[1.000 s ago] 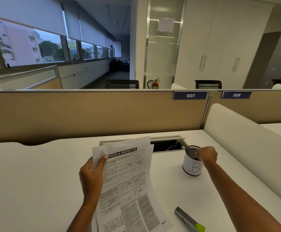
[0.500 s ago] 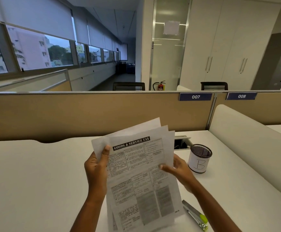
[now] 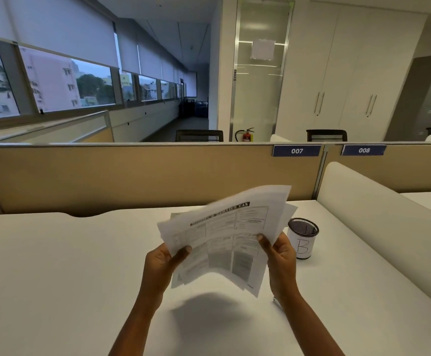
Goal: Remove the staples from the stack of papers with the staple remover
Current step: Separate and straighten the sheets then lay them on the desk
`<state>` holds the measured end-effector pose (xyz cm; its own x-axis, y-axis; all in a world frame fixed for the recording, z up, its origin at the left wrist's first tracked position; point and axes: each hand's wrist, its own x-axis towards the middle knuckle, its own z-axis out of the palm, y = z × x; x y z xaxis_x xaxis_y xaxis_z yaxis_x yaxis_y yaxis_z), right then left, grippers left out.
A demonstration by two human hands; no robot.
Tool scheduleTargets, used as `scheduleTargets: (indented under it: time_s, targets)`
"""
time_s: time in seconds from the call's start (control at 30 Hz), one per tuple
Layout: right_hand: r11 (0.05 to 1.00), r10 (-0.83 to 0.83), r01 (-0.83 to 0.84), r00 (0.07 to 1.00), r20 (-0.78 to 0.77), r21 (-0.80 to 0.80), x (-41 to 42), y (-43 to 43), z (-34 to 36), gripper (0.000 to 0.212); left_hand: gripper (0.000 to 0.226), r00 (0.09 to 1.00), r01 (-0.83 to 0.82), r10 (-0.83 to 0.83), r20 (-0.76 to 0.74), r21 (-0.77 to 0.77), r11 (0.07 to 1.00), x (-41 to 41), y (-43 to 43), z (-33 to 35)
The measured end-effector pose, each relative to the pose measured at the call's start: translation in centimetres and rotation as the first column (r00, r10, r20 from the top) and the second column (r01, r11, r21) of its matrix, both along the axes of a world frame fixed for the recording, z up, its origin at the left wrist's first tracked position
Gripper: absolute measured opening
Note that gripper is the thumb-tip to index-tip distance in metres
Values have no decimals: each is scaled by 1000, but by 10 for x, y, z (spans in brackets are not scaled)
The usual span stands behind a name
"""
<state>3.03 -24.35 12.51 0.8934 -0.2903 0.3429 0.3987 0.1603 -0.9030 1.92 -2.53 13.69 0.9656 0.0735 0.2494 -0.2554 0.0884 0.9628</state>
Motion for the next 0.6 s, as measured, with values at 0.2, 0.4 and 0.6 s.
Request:
scheduleTargets:
  time_s: [0.2,0.4,0.6]
  targets:
    - [955,152,-182,978,-141,-234,-7,1,-11,44,18,996,-25,25,-91,-3,1000,-6,-6,-10]
    - [927,42,-110,981,-192,-359,-10,0,-22,26,18,990,-141,141,-30,5,990,-4,-11,-6]
    - [951,-48,21,996,-78,-309,-12,7,-10,16,10,973,-213,219,70,-84,974,-5,-24,7]
